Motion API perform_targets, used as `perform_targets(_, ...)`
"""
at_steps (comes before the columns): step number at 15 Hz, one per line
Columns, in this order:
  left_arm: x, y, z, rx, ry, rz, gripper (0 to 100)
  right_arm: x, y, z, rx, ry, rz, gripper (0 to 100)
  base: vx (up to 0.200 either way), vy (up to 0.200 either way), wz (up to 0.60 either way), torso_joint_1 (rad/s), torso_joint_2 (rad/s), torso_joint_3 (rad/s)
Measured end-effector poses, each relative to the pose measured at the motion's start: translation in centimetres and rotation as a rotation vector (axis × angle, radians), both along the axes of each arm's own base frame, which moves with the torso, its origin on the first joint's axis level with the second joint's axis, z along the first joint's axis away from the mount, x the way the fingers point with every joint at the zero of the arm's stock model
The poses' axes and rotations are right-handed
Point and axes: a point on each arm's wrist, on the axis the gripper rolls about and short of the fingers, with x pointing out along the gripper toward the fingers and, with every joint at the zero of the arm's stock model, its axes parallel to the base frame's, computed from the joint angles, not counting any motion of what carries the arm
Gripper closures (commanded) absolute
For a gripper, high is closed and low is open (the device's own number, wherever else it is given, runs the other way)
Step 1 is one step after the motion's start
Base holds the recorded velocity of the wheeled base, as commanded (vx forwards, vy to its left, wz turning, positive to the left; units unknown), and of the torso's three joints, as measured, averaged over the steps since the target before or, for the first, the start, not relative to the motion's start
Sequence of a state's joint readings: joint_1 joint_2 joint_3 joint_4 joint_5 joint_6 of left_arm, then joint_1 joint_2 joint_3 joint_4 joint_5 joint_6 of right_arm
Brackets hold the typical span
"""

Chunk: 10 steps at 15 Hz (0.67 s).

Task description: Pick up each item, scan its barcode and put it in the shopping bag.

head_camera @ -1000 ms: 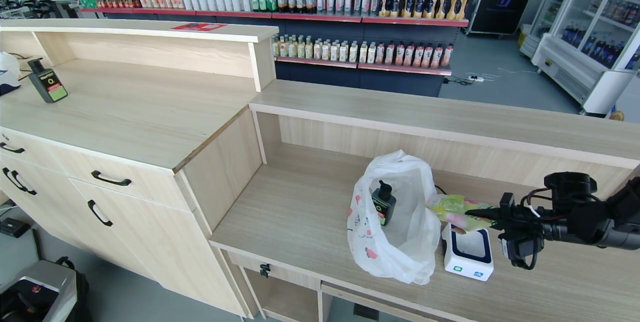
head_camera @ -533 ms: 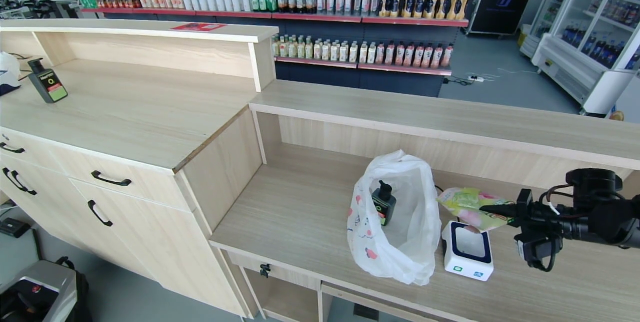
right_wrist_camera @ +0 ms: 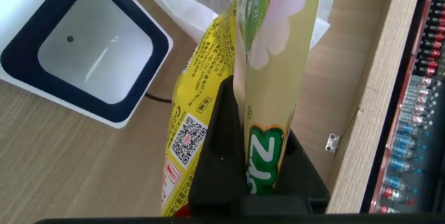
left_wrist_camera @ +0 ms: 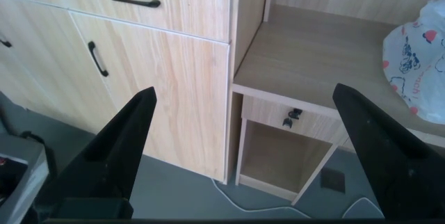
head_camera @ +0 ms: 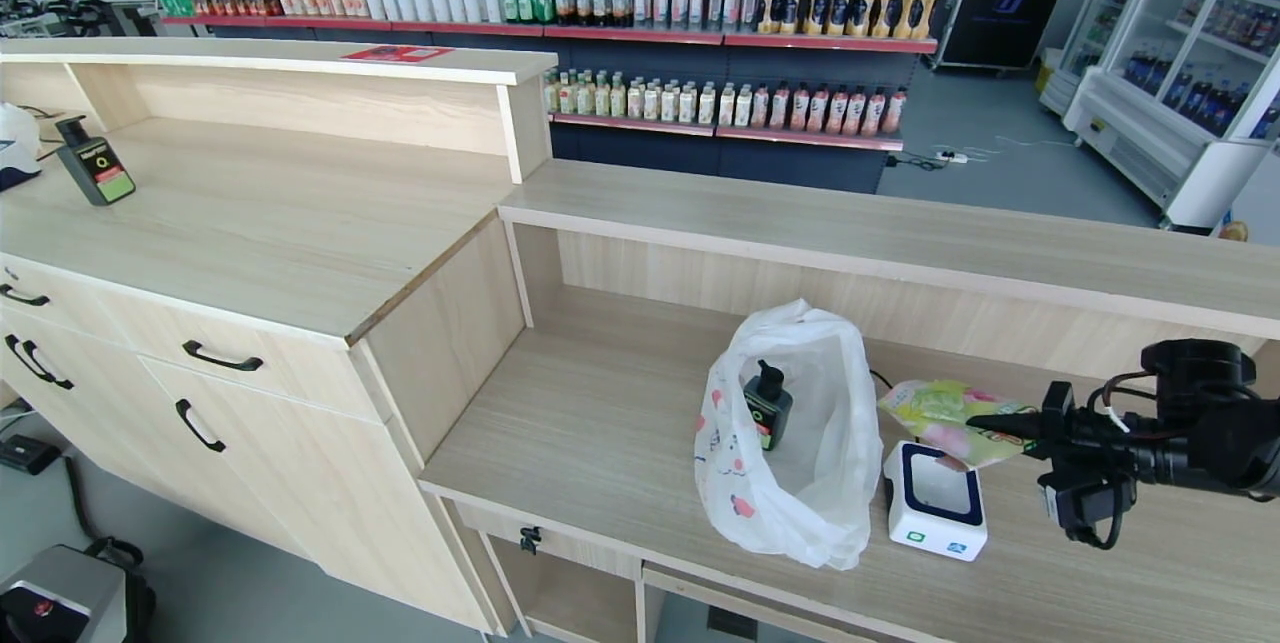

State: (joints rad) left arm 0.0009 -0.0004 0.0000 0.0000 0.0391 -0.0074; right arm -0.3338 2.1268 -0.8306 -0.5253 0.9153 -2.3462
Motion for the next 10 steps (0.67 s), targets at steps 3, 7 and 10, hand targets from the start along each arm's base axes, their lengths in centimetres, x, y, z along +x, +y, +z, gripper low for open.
perform_targets(3, 0.0, 0.0, 0.0, 0.0, 0.0, 0.0, 0, -0.5, 1.4, 1.9, 0.103, 0.054, 0.026, 100, 0.0, 0.0, 0.0, 0.0, 0.0, 0.0)
perform_targets(7, 0.0, 0.0, 0.0, 0.0, 0.0, 0.0, 0, -2.8, 3.5, 8.3, 0.429, 0.292, -0.113, 100, 0.0, 0.0, 0.0, 0.0, 0.0, 0.0)
perform_targets(10, 0.0, 0.0, 0.0, 0.0, 0.0, 0.001, 0, -5.6, 4.3, 13.4, 0.735, 0.474, -0.273, 100, 0.0, 0.0, 0.0, 0.0, 0.0, 0.0)
